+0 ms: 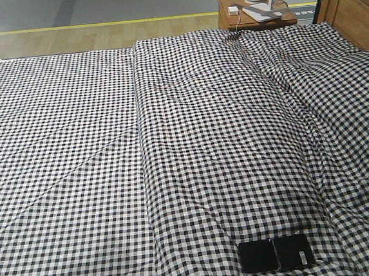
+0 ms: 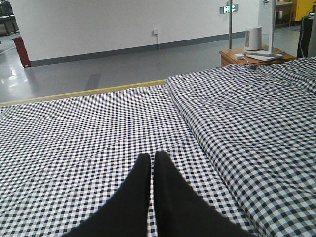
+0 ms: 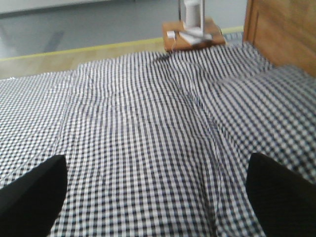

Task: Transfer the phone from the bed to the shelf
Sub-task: 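Lower the right gripper toward the black phone on the bed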

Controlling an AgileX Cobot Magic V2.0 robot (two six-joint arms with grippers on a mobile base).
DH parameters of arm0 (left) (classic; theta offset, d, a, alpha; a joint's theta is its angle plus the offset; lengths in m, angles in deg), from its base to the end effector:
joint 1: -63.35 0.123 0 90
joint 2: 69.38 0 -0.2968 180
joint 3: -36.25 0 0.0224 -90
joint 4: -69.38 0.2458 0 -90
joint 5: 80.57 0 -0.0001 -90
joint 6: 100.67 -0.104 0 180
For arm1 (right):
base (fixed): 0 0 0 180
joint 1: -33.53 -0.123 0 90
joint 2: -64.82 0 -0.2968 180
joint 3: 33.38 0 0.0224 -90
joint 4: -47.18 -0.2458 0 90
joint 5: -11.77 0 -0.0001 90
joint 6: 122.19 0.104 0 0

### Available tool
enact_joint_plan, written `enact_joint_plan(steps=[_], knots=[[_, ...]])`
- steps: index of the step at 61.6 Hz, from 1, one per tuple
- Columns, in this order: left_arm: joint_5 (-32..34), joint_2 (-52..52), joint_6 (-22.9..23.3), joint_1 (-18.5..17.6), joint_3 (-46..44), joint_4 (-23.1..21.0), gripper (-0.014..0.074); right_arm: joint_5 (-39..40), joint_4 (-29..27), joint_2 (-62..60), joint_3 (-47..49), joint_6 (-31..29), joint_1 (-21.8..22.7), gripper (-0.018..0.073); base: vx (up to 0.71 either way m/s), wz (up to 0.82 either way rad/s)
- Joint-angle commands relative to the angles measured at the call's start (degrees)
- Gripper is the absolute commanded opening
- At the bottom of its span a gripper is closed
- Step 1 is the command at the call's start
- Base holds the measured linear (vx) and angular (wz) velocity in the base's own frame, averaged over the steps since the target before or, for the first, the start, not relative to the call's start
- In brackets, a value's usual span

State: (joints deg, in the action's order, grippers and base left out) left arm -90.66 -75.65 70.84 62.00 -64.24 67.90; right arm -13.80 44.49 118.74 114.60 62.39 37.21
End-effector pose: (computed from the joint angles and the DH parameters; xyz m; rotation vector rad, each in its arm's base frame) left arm 0.0519 -0.0017 0.1851 0.1257 1.6689 0.0711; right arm 0.1653 -0.0085 0.3644 0.1679 1.9389 0.0582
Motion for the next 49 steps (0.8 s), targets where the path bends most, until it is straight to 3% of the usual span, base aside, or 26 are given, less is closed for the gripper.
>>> enact_joint_plan(steps=[1, 11, 21, 33, 49], knots=[[4.0, 0.3, 0.3, 0.1, -1.3, -0.5, 0.0001, -1.9, 0.5, 2.6, 5.8, 1.1, 2.5, 0.069, 0.0, 0.0], [4.0, 0.3, 0.3, 0.1, -1.3, -0.5, 0.0001, -10.0, 0.7, 8.5, 11.9, -0.4, 11.0, 0.0685, 0.0, 0.0], [4.0, 0.3, 0.3, 0.1, -1.3, -0.5, 0.0001, -14.9, -1.2, 16.7, 13.3, -7.2, 21.7, 0.0678, 0.0, 0.0], [4.0, 0.3, 0.3, 0.1, -1.3, -0.5, 0.0001, -13.5, -14.4, 29.6, 13.3, -20.1, 30.0, 0.0662, 0.0, 0.0], [4.0, 0.3, 0.3, 0.1, -1.3, -0.5, 0.0001, -14.9, -26.9, 48.1, 13.3, -35.9, 35.9, 0.0648, 0.0, 0.0]])
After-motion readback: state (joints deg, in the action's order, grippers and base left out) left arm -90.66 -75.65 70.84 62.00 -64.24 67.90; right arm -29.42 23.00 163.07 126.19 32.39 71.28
